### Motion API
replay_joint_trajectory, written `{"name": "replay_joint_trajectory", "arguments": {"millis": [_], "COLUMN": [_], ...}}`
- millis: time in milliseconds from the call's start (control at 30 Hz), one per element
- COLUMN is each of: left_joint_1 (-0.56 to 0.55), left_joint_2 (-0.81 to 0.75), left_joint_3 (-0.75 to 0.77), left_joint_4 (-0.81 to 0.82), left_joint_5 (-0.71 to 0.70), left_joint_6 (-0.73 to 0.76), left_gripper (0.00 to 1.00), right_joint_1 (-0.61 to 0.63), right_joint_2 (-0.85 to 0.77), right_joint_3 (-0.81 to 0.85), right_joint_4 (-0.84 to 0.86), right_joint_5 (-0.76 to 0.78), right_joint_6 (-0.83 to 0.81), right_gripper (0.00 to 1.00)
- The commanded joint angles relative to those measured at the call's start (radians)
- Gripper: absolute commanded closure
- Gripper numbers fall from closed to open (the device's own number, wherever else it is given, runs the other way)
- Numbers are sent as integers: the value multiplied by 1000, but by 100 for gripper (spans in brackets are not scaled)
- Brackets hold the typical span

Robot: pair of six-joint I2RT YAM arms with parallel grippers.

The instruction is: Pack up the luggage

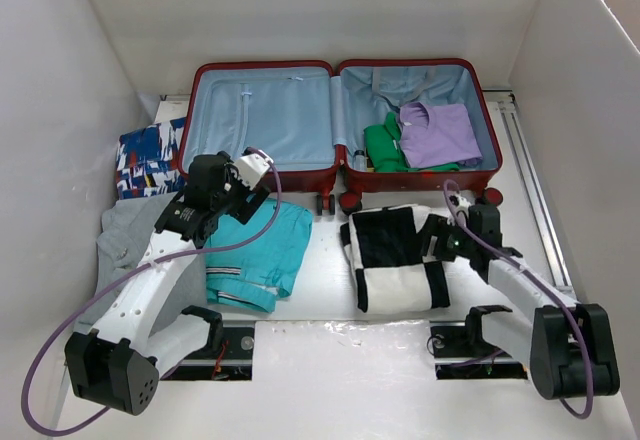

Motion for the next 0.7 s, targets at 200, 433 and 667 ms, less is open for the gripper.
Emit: {"name": "replay_joint_trajectory", "arguments": {"millis": [200,433,667], "left_joint_1": [5,5,5], "left_joint_2": [-26,-26,-7], "left_joint_3": [34,23,23], "left_joint_4": [-3,-12,-12], "left_joint_5": [18,18,9], "left_joint_6": [12,12,12], "left_gripper": [22,22,22], "right_joint_1": [31,225,387], "right_joint_2": [-24,-171,-78], "right_joint_3": [-139,160,464], "right_joint_4": [-52,-297,-414], "right_joint_5": [17,191,274], "right_joint_6": [38,-67,-276], "right_gripper": [100,100,100]}}
